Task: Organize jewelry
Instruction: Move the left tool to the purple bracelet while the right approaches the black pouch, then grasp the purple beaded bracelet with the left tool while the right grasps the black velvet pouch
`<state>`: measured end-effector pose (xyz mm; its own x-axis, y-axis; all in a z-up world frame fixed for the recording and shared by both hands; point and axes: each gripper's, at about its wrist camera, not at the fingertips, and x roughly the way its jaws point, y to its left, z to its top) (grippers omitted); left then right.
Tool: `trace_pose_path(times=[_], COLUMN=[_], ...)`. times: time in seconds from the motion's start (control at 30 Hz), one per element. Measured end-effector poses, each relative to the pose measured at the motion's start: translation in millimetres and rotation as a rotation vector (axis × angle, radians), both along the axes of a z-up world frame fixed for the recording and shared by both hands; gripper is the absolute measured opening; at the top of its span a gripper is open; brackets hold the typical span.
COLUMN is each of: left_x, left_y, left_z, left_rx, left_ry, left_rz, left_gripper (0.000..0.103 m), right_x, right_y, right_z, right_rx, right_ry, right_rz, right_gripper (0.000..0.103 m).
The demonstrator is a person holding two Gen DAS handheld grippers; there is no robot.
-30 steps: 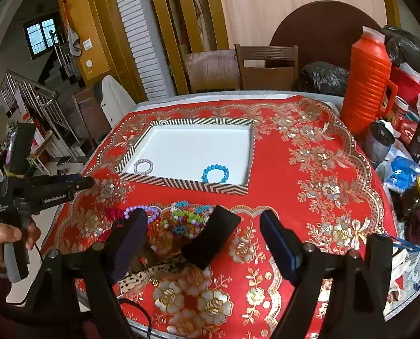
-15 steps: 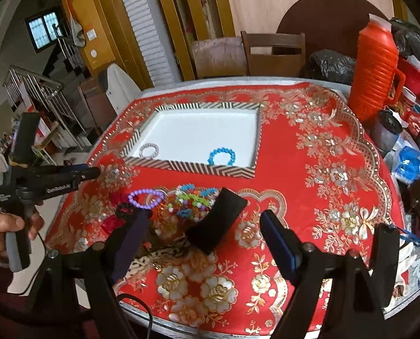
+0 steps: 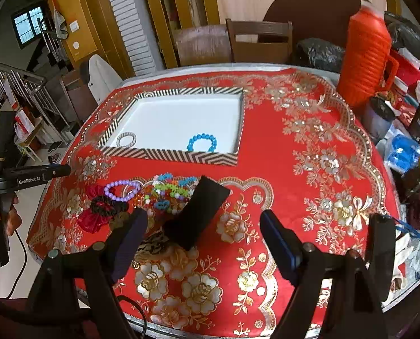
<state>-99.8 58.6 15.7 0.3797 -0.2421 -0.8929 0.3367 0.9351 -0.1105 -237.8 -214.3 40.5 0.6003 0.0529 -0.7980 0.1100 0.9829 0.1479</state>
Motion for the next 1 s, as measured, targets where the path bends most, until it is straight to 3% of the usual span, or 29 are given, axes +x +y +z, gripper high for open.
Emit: trace_pose_path(times=[0.4, 0.57, 0.77, 1.0], left_x=[7, 13, 28, 50], left_y=[-15, -19, -33, -51], left_z=[-19, -25, -45, -68], left_rx=[0.03, 0.033, 0.024, 0.061], left_ry=[0.037, 0.054, 0.12, 0.187], left_rz=[-0.036, -0.059, -0.192, -0.254], left_gripper=[0.019, 0.019, 0.019, 0.019], right_x=[13, 19, 27, 43], right_y=[5, 0, -3, -3], right_z=[-17, -23, -33, -46], right_rx=[-0.025, 0.009, 0.022, 0.028], right_ry=[0.06, 0.062, 0.08, 0.091], right_rz=[0.019, 0.006, -0.001, 0.001], right_gripper=[0.085, 0.085, 0.085, 0.085])
